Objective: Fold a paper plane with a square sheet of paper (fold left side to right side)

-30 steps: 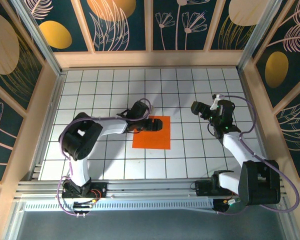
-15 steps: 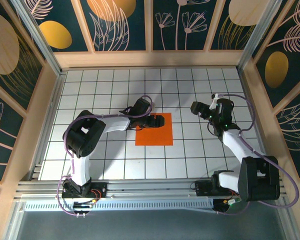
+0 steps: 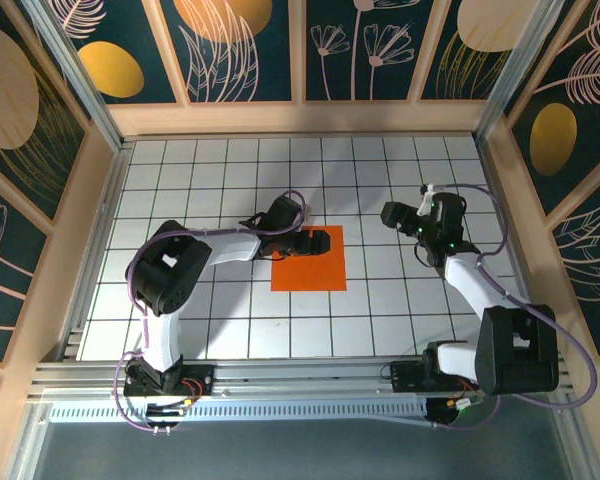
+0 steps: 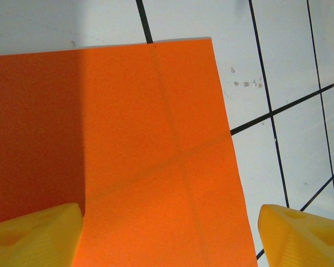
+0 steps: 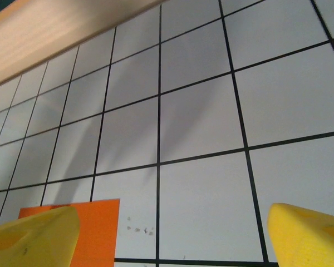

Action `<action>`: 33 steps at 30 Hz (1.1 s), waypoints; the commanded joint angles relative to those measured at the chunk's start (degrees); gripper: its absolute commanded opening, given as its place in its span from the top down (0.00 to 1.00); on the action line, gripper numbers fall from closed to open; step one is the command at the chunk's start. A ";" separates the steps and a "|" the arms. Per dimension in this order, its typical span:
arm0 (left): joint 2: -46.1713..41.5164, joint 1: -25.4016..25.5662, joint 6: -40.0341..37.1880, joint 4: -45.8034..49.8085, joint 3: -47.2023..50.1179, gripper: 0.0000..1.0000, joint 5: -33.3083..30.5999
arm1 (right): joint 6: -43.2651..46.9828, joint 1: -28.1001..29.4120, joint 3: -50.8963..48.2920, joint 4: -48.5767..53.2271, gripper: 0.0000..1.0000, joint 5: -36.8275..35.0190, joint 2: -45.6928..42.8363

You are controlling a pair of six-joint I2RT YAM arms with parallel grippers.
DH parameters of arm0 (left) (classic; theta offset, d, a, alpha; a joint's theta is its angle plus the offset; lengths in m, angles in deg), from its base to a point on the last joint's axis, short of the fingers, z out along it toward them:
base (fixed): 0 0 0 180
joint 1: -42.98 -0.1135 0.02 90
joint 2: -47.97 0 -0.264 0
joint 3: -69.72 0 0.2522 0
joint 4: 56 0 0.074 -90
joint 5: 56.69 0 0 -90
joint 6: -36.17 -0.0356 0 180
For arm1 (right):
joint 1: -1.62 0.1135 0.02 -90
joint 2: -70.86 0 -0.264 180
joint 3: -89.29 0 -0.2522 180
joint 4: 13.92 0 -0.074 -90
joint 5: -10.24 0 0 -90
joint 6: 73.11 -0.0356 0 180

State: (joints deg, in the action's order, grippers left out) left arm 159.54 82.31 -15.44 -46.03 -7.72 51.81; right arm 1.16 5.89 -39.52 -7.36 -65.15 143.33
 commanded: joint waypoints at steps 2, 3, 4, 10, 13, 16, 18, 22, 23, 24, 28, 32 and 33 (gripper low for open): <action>-3.27 -0.26 -0.22 2.94 -1.45 0.16 1.07 | 3.44 1.95 5.11 4.97 0.13 1.34 3.42; -4.08 -0.33 0.07 2.91 -1.07 0.16 0.52 | 3.80 2.73 6.15 6.07 0.13 1.06 4.54; -5.04 -0.34 0.42 2.85 -0.50 0.16 -0.22 | 4.17 3.62 7.26 7.06 0.13 0.76 5.76; -12.28 -0.49 4.30 1.10 7.56 0.19 -5.06 | 4.93 10.08 13.80 12.93 0.06 -0.62 14.30; -16.37 -0.53 7.56 -1.51 14.91 0.26 -5.57 | 5.35 13.81 16.71 15.54 0.05 -2.06 18.74; -18.75 -0.52 8.48 -1.51 19.17 0.33 -7.07 | 5.53 17.05 19.29 16.87 0.06 -3.86 22.38; -19.50 -0.52 8.41 -1.13 20.86 0.39 -7.73 | 5.50 18.73 20.85 17.60 0.06 -4.83 24.62; -19.36 -0.49 9.26 -2.72 22.78 0.51 -6.08 | 5.88 21.96 24.56 20.21 0.06 -7.33 28.96; -19.29 -0.53 9.46 -3.25 23.13 0.53 -5.81 | 6.01 22.57 25.27 20.73 0.06 -8.02 29.84; -19.08 -0.50 9.63 -3.65 23.50 0.55 -5.67 | 6.04 23.33 26.18 21.14 0.06 -8.54 30.76; -18.17 -0.53 9.98 -3.41 24.12 0.58 -6.46 | 6.21 25.20 28.34 22.40 0.05 -10.37 33.72; -16.68 -0.49 10.05 -3.43 24.39 0.59 -6.20 | 6.52 26.34 29.72 22.81 0.05 -11.49 36.23; -16.41 -0.49 10.04 -3.26 24.39 0.60 -6.23 | 6.71 26.64 30.11 23.25 0.05 -12.26 36.84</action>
State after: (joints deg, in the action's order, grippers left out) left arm 141.79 82.25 -6.37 -48.72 15.65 45.87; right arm 6.58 31.77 -11.50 13.53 -74.44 178.41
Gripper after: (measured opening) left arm 0.408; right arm 0.950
